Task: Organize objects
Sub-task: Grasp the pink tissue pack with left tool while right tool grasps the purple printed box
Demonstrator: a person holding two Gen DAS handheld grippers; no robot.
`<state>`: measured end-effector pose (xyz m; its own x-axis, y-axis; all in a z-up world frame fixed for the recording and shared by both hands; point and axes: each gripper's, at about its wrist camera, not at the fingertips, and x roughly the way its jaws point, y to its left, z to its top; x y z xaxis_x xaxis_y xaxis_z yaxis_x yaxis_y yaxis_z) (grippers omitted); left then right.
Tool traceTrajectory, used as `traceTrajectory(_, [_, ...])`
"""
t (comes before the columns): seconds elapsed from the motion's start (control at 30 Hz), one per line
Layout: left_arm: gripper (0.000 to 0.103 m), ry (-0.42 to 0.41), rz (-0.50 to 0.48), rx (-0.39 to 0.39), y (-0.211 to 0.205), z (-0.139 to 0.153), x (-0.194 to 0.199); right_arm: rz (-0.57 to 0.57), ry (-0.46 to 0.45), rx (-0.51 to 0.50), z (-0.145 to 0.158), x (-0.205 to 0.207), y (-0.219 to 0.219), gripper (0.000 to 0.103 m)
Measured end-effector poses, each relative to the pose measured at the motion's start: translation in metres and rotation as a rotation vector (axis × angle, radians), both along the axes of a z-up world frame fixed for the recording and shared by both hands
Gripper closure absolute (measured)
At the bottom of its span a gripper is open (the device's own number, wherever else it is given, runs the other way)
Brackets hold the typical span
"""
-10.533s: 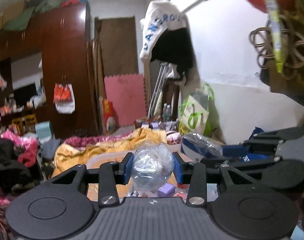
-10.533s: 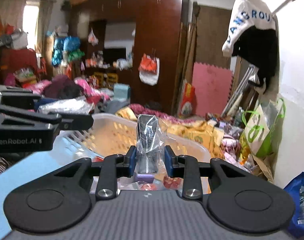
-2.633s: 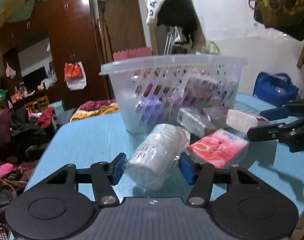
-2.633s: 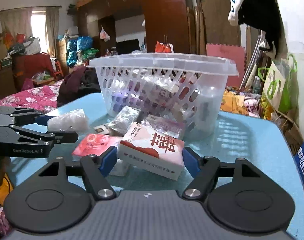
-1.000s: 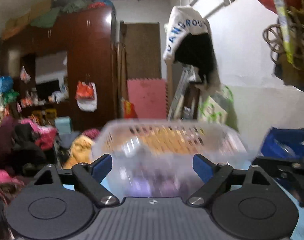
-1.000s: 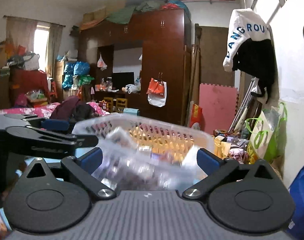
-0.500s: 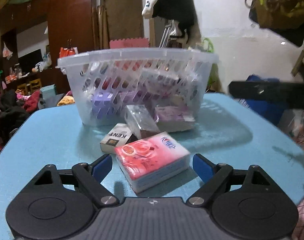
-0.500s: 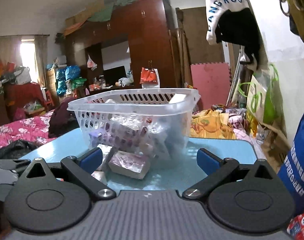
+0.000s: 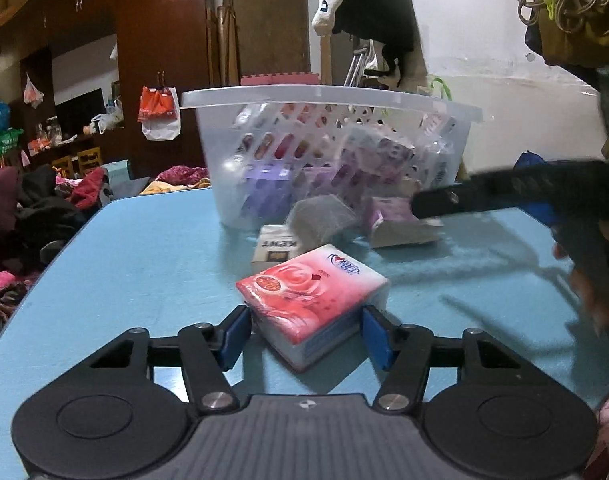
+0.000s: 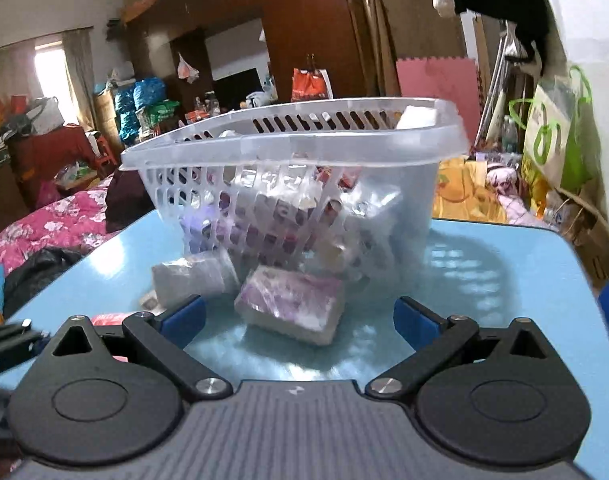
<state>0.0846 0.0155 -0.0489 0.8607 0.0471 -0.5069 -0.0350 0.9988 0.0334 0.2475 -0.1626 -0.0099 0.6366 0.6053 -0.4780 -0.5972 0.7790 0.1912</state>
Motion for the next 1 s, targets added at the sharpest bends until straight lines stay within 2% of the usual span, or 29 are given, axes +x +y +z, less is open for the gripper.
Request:
traceTrajectory(0.2, [0.039, -0.010, -0.002, -0.003, 0.006, 0.000, 0.002, 0.018, 0.057, -0.029, -0.006, 0.016, 0.023, 0.002])
traceTrajectory(0.27, [0.033, -0.009, -0.003, 0.010, 0.002, -0.001, 0.005, 0.009, 0.055, -0.054, -0.005, 0.018, 0.029, 0.003])
traceTrajectory(0.33, [0.028, -0.004, 0.001, 0.000, 0.002, -0.002, 0.010, 0.008, 0.052, -0.072, -0.005, 0.017, 0.030, 0.008])
traceTrajectory(0.43, [0.027, 0.007, 0.018, -0.032, 0.004, -0.001, 0.016, 0.004, 0.054, -0.106, -0.008, 0.016, 0.028, 0.027])
traceTrajectory(0.5, [0.027, 0.012, 0.019, -0.045, 0.002, 0.001, 0.019, 0.012, 0.050, -0.095, -0.007, 0.012, 0.022, 0.032])
traceTrajectory(0.67, [0.025, 0.032, 0.030, -0.022, -0.010, 0.000, 0.027, -0.013, -0.046, -0.116, 0.001, -0.010, 0.009, 0.032])
traceTrajectory(0.83, [0.041, 0.005, 0.062, 0.016, -0.015, 0.000, 0.023, -0.011, -0.096, -0.106, 0.005, -0.028, -0.008, 0.032])
traceTrajectory(1.0, [0.048, -0.059, 0.032, 0.006, -0.009, 0.007, 0.009, 0.000, -0.130, -0.100, 0.011, -0.042, -0.005, 0.032])
